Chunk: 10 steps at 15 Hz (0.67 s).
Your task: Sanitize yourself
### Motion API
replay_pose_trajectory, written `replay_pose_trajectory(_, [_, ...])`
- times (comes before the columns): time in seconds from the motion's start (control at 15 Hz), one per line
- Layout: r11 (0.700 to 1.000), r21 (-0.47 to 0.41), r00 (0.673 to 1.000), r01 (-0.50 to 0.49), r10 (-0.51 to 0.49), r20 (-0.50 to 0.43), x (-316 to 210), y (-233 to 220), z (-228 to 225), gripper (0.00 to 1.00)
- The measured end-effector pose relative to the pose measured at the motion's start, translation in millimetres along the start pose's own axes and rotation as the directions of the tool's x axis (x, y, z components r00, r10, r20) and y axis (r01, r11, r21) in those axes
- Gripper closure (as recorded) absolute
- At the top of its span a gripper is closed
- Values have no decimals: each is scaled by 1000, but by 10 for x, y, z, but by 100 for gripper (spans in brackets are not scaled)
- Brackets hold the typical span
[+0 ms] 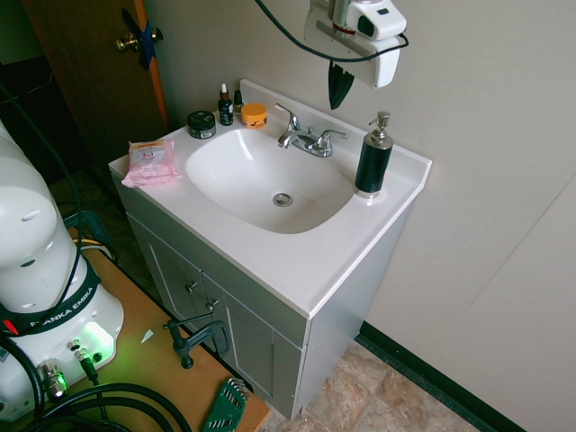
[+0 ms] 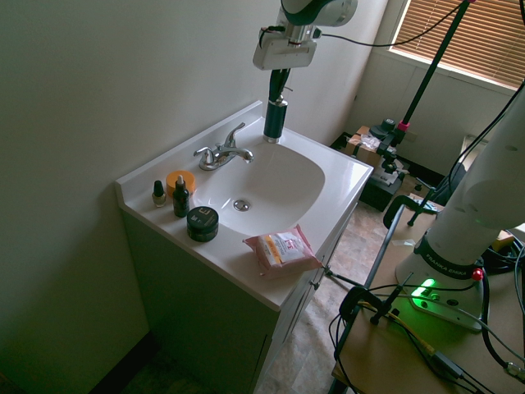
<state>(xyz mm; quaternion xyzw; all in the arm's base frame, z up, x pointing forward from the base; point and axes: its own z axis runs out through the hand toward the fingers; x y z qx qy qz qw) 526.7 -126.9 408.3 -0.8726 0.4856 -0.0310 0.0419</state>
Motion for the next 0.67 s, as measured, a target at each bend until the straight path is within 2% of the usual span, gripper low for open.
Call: replay_pose_trajectory(0.67, [995, -42, 995, 96, -95, 4, -562, 111, 266, 0])
